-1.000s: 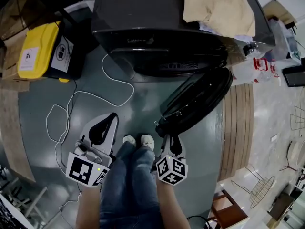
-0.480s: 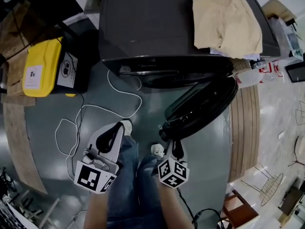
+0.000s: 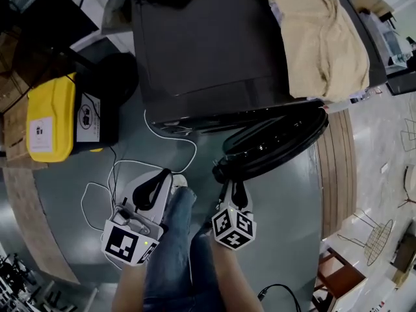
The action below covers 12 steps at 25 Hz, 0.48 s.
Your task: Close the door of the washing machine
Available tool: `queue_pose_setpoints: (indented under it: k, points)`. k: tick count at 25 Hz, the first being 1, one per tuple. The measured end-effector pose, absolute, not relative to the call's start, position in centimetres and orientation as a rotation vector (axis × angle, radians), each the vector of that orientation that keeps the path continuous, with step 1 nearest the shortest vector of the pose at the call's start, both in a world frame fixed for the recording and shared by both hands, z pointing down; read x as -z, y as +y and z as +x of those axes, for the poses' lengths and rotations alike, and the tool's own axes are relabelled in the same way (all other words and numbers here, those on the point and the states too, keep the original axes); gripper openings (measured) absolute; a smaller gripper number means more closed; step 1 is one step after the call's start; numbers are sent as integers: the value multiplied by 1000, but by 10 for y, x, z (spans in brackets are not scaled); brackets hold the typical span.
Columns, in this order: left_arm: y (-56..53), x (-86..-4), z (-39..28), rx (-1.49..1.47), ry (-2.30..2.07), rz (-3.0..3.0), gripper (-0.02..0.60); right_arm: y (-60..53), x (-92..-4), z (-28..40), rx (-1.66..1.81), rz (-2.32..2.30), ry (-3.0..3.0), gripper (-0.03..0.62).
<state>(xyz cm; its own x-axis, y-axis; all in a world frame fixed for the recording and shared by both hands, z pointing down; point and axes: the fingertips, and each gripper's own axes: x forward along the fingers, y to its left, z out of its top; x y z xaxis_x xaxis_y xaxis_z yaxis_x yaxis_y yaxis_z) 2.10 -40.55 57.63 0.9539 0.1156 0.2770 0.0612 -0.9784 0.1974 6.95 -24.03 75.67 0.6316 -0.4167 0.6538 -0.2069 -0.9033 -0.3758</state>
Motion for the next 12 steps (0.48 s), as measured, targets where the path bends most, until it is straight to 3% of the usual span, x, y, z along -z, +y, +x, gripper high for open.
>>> queue_pose_setpoints:
  k: [12]
  points:
    - [-428, -586, 38, -438, 258, 2880, -2, -299, -753, 105, 1051, -2547, 560, 140]
